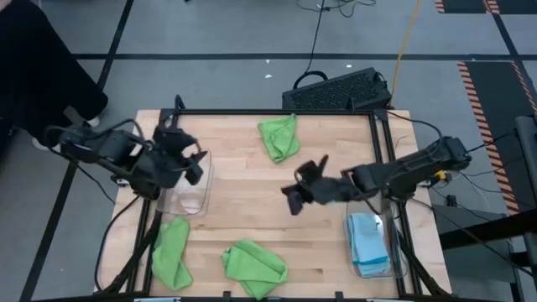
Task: Sort microfiber towel by color & place in baskets
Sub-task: Fold the top green microfiber towel
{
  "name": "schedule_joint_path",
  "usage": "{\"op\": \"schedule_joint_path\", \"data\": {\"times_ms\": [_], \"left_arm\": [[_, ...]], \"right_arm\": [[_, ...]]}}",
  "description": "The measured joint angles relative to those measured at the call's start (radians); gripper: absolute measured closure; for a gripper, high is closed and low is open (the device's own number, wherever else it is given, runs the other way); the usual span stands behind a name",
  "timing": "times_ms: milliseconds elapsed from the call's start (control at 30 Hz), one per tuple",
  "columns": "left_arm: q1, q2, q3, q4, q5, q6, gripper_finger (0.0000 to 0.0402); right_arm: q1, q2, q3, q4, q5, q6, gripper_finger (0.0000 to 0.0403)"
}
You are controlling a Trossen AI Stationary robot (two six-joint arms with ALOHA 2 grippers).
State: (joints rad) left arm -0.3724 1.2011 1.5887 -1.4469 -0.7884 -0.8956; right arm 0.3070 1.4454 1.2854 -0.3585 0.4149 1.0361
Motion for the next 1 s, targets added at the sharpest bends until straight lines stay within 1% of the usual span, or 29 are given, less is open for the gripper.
{"op": "schedule_joint_path", "data": {"times_ms": [67, 167, 300, 400, 467, 533, 600, 700, 767, 800, 867, 933, 1000], "left_arm": [[-0.044, -0.021, 0.000, -0.024, -0.013, -0.052, 0.0174], [-0.097, -0.048, 0.000, -0.023, -0.022, -0.095, 0.0174], [-0.122, -0.050, 0.000, -0.022, -0.044, -0.126, 0.0174], [-0.117, -0.050, 0.000, -0.015, -0.081, -0.137, 0.0174], [-0.100, -0.050, 0.000, 0.010, -0.086, -0.120, 0.0174], [-0.069, -0.049, 0.000, 0.049, -0.087, -0.084, 0.0174], [-0.029, -0.049, 0.000, 0.100, -0.113, -0.046, 0.0174], [0.043, -0.043, 0.000, 0.187, -0.213, 0.051, 0.0174], [0.103, -0.035, 0.000, 0.255, -0.261, 0.151, 0.0174], [0.138, -0.027, 0.000, 0.297, -0.264, 0.203, 0.0174], [0.213, -0.009, 0.000, 0.383, -0.244, 0.285, 0.0174], [0.285, 0.013, 0.000, 0.463, -0.183, 0.328, 0.0174], [0.348, 0.039, 0.000, 0.526, -0.103, 0.362, 0.0174]], "right_arm": [[-0.042, 0.016, 0.000, 0.066, -0.003, -0.090, 0.0400], [-0.093, 0.027, 0.007, 0.112, -0.040, -0.205, 0.0402], [-0.141, 0.064, 0.089, 0.052, -0.073, -0.348, 0.0402], [-0.181, 0.112, 0.173, -0.005, -0.117, -0.453, 0.0402], [-0.218, 0.152, 0.210, -0.033, -0.164, -0.512, 0.0402], [-0.260, 0.189, 0.220, -0.055, -0.234, -0.558, 0.0402], [-0.301, 0.225, 0.220, -0.064, -0.302, -0.604, 0.0402], [-0.344, 0.261, 0.213, -0.069, -0.333, -0.681, 0.0392], [-0.368, 0.272, 0.208, -0.072, -0.334, -0.758, 0.0376], [-0.379, 0.275, 0.204, -0.078, -0.327, -0.794, 0.0367], [-0.398, 0.280, 0.189, -0.071, -0.264, -0.850, 0.0344], [-0.419, 0.289, 0.174, -0.067, -0.179, -0.910, 0.0319], [-0.443, 0.301, 0.156, -0.063, -0.124, -0.954, 0.0294]]}}
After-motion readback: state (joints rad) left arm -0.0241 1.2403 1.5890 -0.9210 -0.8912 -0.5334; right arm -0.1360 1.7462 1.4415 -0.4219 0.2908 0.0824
